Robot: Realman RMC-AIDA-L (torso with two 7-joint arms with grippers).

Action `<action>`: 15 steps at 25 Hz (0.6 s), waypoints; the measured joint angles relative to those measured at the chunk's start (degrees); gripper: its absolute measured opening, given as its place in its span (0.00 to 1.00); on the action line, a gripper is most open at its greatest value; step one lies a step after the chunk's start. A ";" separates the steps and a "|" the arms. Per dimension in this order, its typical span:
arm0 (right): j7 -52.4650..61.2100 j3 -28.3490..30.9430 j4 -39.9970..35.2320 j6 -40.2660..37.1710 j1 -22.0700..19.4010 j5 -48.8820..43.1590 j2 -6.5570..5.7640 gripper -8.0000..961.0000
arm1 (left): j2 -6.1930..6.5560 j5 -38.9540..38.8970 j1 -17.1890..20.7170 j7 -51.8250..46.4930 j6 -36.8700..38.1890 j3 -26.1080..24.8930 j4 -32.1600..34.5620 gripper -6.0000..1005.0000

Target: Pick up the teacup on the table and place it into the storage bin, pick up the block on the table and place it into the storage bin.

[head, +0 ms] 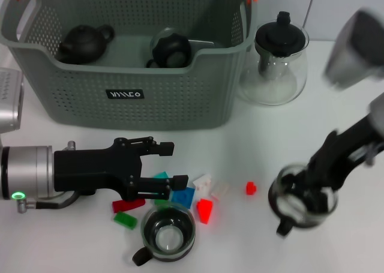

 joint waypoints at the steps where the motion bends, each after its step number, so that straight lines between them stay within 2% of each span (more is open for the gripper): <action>1: 0.09 2.14 -3.36 -2.85 0.04 0.31 -0.04 0.07 | 0.01 0.00 0.01 0.00 0.01 0.00 0.01 0.82; 4: 0.81 6.96 -11.10 -8.98 1.28 0.55 -0.09 0.07 | 0.02 0.00 0.10 0.00 0.01 0.00 0.01 0.82; 7: 2.49 8.54 -16.29 -10.74 3.30 0.60 -0.45 0.07 | 0.02 0.00 0.13 0.00 0.01 0.00 0.02 0.82; 12: 2.96 11.29 -17.85 -9.56 9.17 3.39 -0.12 0.07 | 0.00 0.01 0.09 0.00 0.00 0.01 -0.01 0.82; 15: 3.48 12.98 -17.74 -5.02 12.50 6.98 -0.09 0.07 | 0.01 0.01 0.06 0.00 0.00 0.01 -0.08 0.82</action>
